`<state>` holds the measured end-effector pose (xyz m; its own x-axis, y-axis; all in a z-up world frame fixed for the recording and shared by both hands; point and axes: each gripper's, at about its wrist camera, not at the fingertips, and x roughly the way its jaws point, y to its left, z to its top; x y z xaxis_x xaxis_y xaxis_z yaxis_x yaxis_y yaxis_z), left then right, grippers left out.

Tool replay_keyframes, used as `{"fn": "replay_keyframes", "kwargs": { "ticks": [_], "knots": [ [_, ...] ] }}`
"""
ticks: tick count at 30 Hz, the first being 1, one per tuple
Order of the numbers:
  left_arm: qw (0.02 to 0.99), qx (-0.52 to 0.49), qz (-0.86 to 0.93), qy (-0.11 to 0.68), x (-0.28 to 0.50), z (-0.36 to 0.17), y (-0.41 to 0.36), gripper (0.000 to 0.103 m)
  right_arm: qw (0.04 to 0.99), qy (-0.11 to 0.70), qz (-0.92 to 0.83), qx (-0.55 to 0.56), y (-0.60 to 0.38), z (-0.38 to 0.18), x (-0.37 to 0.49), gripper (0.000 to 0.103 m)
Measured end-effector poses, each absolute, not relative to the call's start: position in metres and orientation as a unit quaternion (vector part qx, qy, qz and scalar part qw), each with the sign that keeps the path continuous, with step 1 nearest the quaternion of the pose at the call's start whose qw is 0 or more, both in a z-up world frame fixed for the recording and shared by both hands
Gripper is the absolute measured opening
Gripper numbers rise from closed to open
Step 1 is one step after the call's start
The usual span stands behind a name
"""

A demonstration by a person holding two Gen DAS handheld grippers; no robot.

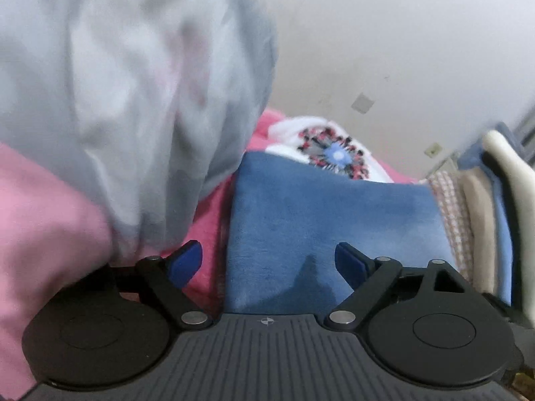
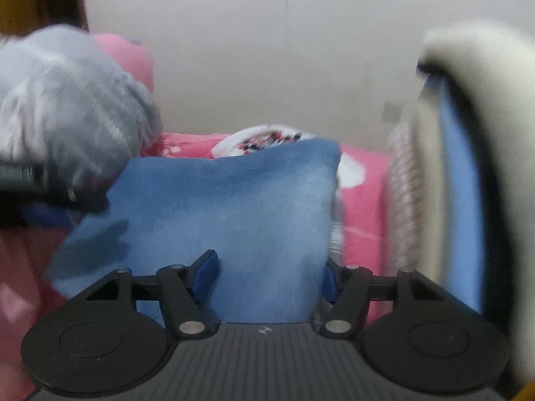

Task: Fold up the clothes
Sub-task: 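Lower the jeans onto the folded plaid shirt and open both tools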

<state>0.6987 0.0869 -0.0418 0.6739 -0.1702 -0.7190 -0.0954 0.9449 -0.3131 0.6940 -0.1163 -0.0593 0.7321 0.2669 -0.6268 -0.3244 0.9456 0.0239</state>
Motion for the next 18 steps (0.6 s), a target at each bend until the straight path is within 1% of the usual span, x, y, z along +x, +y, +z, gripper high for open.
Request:
{"fn": "replay_keyframes", "kwargs": {
  "ticks": [3,5,7,8,9,10,12,15,18],
  "knots": [
    [0.929,-0.072,-0.038,0.362,0.676,-0.031,0.065,0.087,0.952,0.265,0.125,-0.089,-0.114,-0.047,0.652,0.067],
    [0.929,-0.059,-0.041,0.363,0.675,-0.036,0.063,0.086,0.965,0.21,0.133,-0.079,-0.121,-0.039,0.622,0.065],
    [0.929,-0.046,-0.043,0.364,0.674,-0.04,0.06,0.08,0.966,0.196,0.146,-0.082,-0.121,-0.043,0.606,0.046],
    [0.929,-0.04,-0.045,0.364,0.673,-0.043,0.059,0.077,0.963,0.207,0.154,-0.079,-0.12,-0.051,0.607,0.042],
    [0.929,-0.034,-0.046,0.365,0.673,-0.045,0.058,0.075,0.958,0.231,0.154,-0.077,-0.12,-0.064,0.614,0.034],
    [0.929,-0.027,-0.048,0.365,0.672,-0.047,0.057,0.077,0.952,0.254,0.154,-0.076,-0.119,-0.077,0.621,0.031],
    [0.929,-0.015,-0.05,0.366,0.671,-0.052,0.055,0.08,0.942,0.289,0.15,-0.086,-0.12,-0.102,0.632,0.031],
    [0.929,0.004,-0.054,0.367,0.669,-0.058,0.051,0.08,0.945,0.273,0.157,-0.092,-0.123,-0.089,0.626,0.03],
    [0.928,0.022,-0.058,0.366,0.667,-0.064,0.048,0.08,0.958,0.213,0.167,-0.098,-0.123,-0.051,0.619,0.031]
  ]
}}
